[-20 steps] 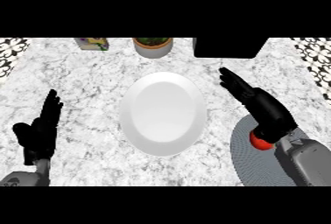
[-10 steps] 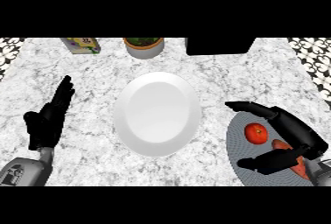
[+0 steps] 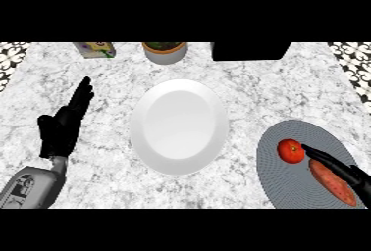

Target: Pick the sweet potato from the placemat and place it in the plate

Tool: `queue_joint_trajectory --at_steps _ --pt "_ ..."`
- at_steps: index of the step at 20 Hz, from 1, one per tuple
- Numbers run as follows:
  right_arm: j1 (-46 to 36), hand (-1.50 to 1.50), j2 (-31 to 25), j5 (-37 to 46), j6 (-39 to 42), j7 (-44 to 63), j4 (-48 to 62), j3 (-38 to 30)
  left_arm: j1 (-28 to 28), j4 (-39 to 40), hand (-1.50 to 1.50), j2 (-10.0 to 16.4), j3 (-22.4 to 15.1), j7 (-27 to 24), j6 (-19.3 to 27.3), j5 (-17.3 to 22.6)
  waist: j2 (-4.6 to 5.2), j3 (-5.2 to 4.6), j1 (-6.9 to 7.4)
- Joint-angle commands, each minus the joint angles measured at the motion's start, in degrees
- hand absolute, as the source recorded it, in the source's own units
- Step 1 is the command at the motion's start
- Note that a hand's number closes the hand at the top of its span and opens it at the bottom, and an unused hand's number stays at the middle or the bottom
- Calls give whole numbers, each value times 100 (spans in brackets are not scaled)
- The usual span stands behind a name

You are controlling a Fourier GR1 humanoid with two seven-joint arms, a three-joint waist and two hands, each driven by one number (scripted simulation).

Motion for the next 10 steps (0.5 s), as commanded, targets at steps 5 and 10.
queue_joint_trajectory --at_steps 5,10 --pt "391 -150 -1144 45 225 -188 -284 -1343 -120 179 0 -378 -131 19 77 -283 15 -12 67" --pt "445 -150 -2112 481 822 730 -515 -1459 -405 203 0 -219 29 198 -82 -238 26 -15 89"
